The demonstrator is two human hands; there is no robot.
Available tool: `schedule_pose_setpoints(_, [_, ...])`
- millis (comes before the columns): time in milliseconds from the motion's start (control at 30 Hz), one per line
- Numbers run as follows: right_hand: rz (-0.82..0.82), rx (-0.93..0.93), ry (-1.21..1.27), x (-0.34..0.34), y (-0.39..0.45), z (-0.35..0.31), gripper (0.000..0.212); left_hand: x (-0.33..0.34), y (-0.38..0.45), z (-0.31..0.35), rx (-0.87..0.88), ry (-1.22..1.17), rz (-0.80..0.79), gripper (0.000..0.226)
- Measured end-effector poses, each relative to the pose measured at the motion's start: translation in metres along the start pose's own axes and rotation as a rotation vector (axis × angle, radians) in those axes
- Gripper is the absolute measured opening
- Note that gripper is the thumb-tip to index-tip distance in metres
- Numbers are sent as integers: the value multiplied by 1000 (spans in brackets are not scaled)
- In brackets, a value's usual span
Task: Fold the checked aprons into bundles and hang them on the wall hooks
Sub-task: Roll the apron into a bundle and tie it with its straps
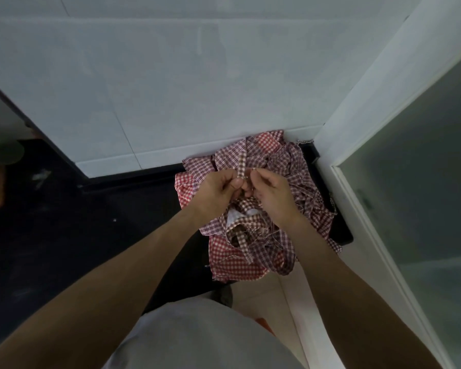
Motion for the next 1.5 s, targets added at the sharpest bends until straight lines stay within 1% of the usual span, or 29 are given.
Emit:
schedule_pose_setpoints(67, [-16,8,-41,-2,0,-1,30,3,0,4,13,11,-40,24])
schedule_pose_setpoints(133, [-42,101,55,-4,-1,-1,28,5,-1,9,32,28,-109,26])
schedule_pose_setpoints(200, [-83,201,176,-6,-2,1,23,8,1,17,76,121,-176,20])
schedule_pose_setpoints(300, [-149,266,180,-9,-4,5,29,11,5,18,109,238,-246,16])
schedule_pose_setpoints(400, [-189,257,169,-14,-6,4,26,12,5,20,103,177,-287,12])
schedule_pose_setpoints(467, [-200,231,116,-19,-8,1,23,13,3,23,64,109,-306,6])
schedule_pose_setpoints(500, [-197,213,64,-22,-9,-1,23,14,1,24,28,67,-308,6])
schedule_pose_setpoints(567, [-180,173,-54,-28,-12,-6,21,16,1,25,-28,7,-312,14])
schedule_pose_setpoints(633, [-150,132,-148,-35,-12,-9,12,17,1,28,-34,-5,-346,17])
schedule_pose_setpoints(667, [-127,122,-154,-38,-12,-9,9,18,2,30,-33,-13,-374,19])
schedule_pose_setpoints(733, [-53,132,-86,-40,-13,-9,7,17,3,33,-41,-36,-414,24])
schedule_pose_setpoints(800, [31,167,82,-39,-14,-9,5,15,5,34,-51,-25,-425,27])
schedule_pose_setpoints(833, [69,183,168,-38,-15,-8,10,15,5,34,-51,-7,-427,27])
schedule_pose_setpoints(900, [110,201,224,-33,-16,-5,17,15,5,33,-59,31,-409,28])
schedule_pose_setpoints(967, [129,204,182,-28,-16,1,29,17,4,31,-73,78,-376,29])
schedule_pose_setpoints(1033, [163,216,146,-25,-16,5,42,18,4,26,-109,73,-359,30])
schedule_pose_setpoints(1067, [171,213,132,-25,-16,7,42,18,3,23,-138,44,-353,32])
schedule_pose_setpoints(1100, [160,195,117,-24,-16,8,37,17,3,19,-159,19,-347,35])
schedule_pose_setpoints(1200, [73,112,77,-20,-18,6,10,14,3,12,-168,11,-330,48])
schedule_pose_setpoints(1267, [22,58,26,-20,-18,4,11,13,3,11,-166,6,-303,45])
schedule_pose_setpoints(1367, [-112,6,-47,-23,-17,2,13,9,5,6,-178,-22,-194,22])
schedule_pose_setpoints(1433, [-191,0,-60,-23,-18,-1,10,7,5,4,-163,-41,-131,16])
schedule_pose_setpoints(1500, [-179,19,-8,-20,-20,-6,13,8,3,6,-126,-61,-87,17])
Point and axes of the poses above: each hand's wrist, its own y-axis towards the middle knuckle, its own x-axis out of the palm, z = x × y, the point moved 4 cm from there along y, towards the middle knuckle, and after that the axes turned 2 degrees about x, right-handed, at the moved point
